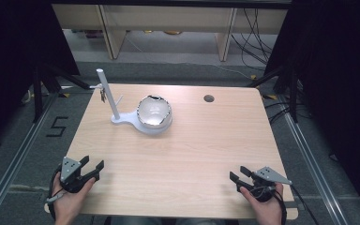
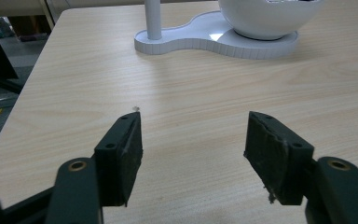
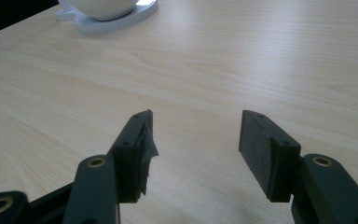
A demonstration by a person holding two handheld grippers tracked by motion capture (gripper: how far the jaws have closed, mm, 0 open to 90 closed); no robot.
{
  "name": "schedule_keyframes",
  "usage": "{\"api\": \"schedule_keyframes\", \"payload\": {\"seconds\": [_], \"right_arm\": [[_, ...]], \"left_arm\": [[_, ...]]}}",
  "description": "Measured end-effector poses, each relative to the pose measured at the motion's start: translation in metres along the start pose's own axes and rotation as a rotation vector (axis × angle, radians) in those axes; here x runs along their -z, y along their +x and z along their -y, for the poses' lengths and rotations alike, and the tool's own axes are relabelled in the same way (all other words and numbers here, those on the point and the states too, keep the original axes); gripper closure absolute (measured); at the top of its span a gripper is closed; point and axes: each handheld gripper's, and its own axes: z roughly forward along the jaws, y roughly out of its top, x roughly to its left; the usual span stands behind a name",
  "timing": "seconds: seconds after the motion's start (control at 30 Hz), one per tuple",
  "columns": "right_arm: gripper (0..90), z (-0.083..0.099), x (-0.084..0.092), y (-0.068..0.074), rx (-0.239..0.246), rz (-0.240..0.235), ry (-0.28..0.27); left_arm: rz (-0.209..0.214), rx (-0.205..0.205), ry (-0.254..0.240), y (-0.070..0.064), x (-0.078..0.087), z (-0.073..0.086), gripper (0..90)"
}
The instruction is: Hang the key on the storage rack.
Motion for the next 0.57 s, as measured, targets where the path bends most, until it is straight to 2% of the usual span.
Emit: {"api": "schedule_keyframes", "payload": {"seconds": [0.03,0.07,0.1,0.13,0.17,0.2,0.23,0.27,0.3,0.33,0.4,0.43,0.47,0.5,0.53,0.57], "right_arm": [[45.6,-0.0005,0.0003,-0.003,0.042,0.012,-0.001],[45.6,0.0003,-0.0016,-0.0034,0.043,0.012,-0.024],[45.6,0.0003,-0.0016,-0.0034,0.043,0.012,-0.024],[45.6,0.0002,0.0002,-0.0013,0.008,-0.004,-0.009],[45.6,-0.0001,0.001,-0.0009,0.005,0.007,-0.001],[45.6,-0.0002,-0.0001,-0.0026,0.027,0.002,-0.016],[45.6,0.0001,-0.0005,-0.0018,0.018,0.003,-0.019],[45.6,-0.0002,-0.0006,-0.0046,0.053,0.017,-0.023],[45.5,0.0001,-0.0008,-0.0047,0.056,0.018,-0.027],[45.5,0.0009,-0.0026,-0.0035,0.04,0.003,-0.038],[45.4,0.0013,-0.0013,-0.0032,0.03,0.003,-0.033],[45.2,0.0019,-0.0004,-0.0009,-0.003,0.001,-0.026],[45.2,0.0019,-0.0004,-0.0009,-0.003,0.001,-0.026],[45.1,0.001,-0.0007,-0.0049,0.053,0.012,-0.037],[45.1,0.001,-0.0007,-0.0049,0.053,0.012,-0.037],[44.9,0.0017,-0.0009,-0.0014,0.001,0.002,-0.032]], "left_arm": [[0.004,0.005,-0.007,-0.0001,-0.0001,0.0009,33.1],[0.009,0.001,-0.014,0.0001,0.0004,0.001,32.1],[0.009,0.001,-0.014,0.0001,0.0004,0.001,32.1],[0.007,-0.009,-0.042,-0.0002,0.0018,0.0015,32.0],[0.007,-0.009,-0.042,-0.0002,0.0018,0.0015,31.5],[0.015,-0.016,-0.056,-0.0013,0.0009,0.0018,30.5],[0.017,-0.023,-0.058,-0.0021,0.0008,0.0018,30.1],[0.016,-0.031,-0.057,-0.0027,0.0008,0.0019,30.1],[0.016,-0.035,-0.057,-0.0035,0.0003,0.0019,29.9],[0.011,-0.041,-0.051,-0.0041,0.0004,0.0017,29.3],[0.014,-0.043,-0.047,-0.0043,0.0001,0.0015,29.1],[0.015,-0.033,-0.035,-0.0046,-0.0004,0.0012,29.0],[0.015,-0.033,-0.035,-0.0046,-0.0004,0.0012,29.1],[0.017,-0.032,-0.033,-0.0043,-0.0009,0.0011,29.1],[0.017,-0.032,-0.033,-0.0043,-0.0009,0.0011,29.1],[0.017,-0.034,-0.033,-0.0043,-0.0009,0.001,29.3]]}}
